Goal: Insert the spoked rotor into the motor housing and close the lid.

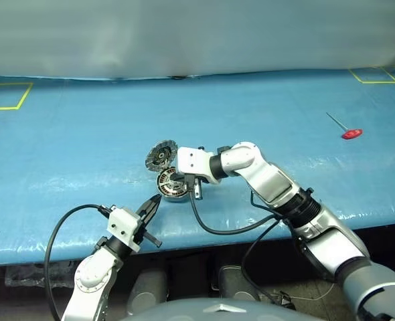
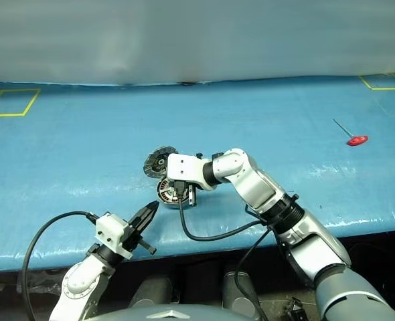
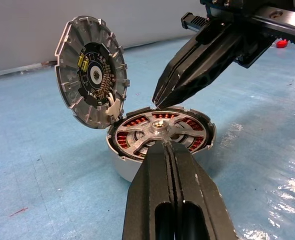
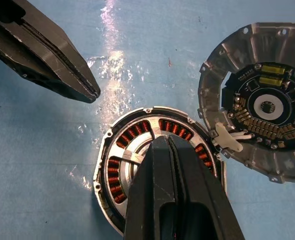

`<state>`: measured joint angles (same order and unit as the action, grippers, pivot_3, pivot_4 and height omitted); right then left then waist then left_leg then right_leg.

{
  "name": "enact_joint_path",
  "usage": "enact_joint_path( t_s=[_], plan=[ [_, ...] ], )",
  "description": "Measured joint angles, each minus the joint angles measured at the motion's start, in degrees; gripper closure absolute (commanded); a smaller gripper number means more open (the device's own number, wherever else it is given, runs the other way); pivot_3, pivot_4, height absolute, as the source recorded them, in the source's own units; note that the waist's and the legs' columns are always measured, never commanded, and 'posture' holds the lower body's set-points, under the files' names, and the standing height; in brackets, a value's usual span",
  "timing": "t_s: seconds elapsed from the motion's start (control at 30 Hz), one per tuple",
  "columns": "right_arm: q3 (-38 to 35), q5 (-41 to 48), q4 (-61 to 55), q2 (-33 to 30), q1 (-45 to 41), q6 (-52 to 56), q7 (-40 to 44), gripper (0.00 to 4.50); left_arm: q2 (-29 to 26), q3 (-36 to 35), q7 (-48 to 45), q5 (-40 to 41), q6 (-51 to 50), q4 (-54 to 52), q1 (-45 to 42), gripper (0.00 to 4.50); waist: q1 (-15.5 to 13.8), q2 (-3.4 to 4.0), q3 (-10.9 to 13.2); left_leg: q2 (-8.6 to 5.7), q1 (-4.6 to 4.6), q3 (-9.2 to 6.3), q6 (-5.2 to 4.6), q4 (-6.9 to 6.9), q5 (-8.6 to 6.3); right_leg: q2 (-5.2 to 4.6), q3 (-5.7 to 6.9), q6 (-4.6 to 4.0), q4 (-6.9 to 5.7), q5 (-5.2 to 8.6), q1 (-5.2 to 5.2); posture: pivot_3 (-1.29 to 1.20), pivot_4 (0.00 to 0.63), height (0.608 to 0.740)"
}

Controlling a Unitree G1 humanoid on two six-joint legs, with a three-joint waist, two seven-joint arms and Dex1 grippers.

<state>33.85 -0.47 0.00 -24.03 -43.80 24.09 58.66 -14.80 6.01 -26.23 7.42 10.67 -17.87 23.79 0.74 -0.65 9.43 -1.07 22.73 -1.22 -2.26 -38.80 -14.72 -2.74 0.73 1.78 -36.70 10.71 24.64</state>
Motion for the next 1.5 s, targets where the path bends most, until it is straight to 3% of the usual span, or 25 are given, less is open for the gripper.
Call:
enact_joint_path(
  t_s=[0.13, 0.33, 0.6, 0.8, 1.07, 1.5],
  plan=[
    [-3.37, 1.84, -1.38, -1.33, -0.2, 1.1, 2.06, 4.5, -2.11, -2.16, -1.34, 2.52, -0.14, -0.26, 2.03, 4.47, -0.07, -0.02, 0.02, 0.06, 0.02, -0.07, 0.07, 0.03, -0.07, -0.01, 0.09, -0.07, 0.01, 0.04, 0.03, 0.0, 0.15, 0.74],
    [-8.79, 6.58, -9.58, -3.26, 13.29, 4.32, 0.71, 4.5, -9.06, -10.42, -4.25, 6.78, -1.61, -0.35, 2.96, 4.47, -0.29, 0.0, 0.06, 0.03, 0.13, -0.2, 0.09, 0.14, -0.13, -0.13, 0.22, -0.19, 0.14, 0.13, 0.04, 0.0, 0.15, 0.74],
    [-18.94, 12.49, -16.58, 2.67, 32.34, 4.78, -11.5, 4.5, -13.22, -16.76, -7.87, 13.57, -6.43, 3.67, -9.5, 4.47, -0.17, -0.01, 0.08, 0.03, 0.03, -0.04, 0.08, 0.07, -0.13, -0.05, 0.21, -0.03, 0.14, 0.04, -0.05, 0.0, 0.15, 0.74],
    [-22.86, 13.36, -16.98, 6.18, 38.08, 1.16, -17.34, 4.5, -13.76, -16.79, -12.51, 16.07, -9.49, 12.05, -18.35, 4.47, -0.32, -0.05, 0.08, 0.05, -0.02, -0.02, 0.07, 0.08, -0.14, 0.25, 0.19, -0.01, 0.13, 0.03, -0.06, 0.0, 0.15, 0.74],
    [-23.18, 13.43, -17.75, 6.79, 42.46, -0.32, -20.59, 4.5, -19.14, -16.02, -23.22, 18.64, -17.7, 25.72, -33.03, 4.47, -0.07, -0.09, 0.09, 0.04, -0.06, 0.09, 0.06, 0.07, -0.13, 0.3, 0.11, 0.0, 0.04, 0.02, -0.05, 0.0, 0.15, 0.74],
    [-23.98, 14.11, -17.66, 10.71, 48.09, -7.45, -26.32, 4.5, -18.68, -8.46, -34.0, 12.54, -18.4, 45.71, -53.11, 4.47, -0.09, -0.13, 0.08, -0.02, -0.05, 0.1, 0.03, 0.06, -0.15, 0.27, 0.05, 0.05, 0.06, -0.02, -0.06, 0.0, 0.15, 0.74]
  ],
)
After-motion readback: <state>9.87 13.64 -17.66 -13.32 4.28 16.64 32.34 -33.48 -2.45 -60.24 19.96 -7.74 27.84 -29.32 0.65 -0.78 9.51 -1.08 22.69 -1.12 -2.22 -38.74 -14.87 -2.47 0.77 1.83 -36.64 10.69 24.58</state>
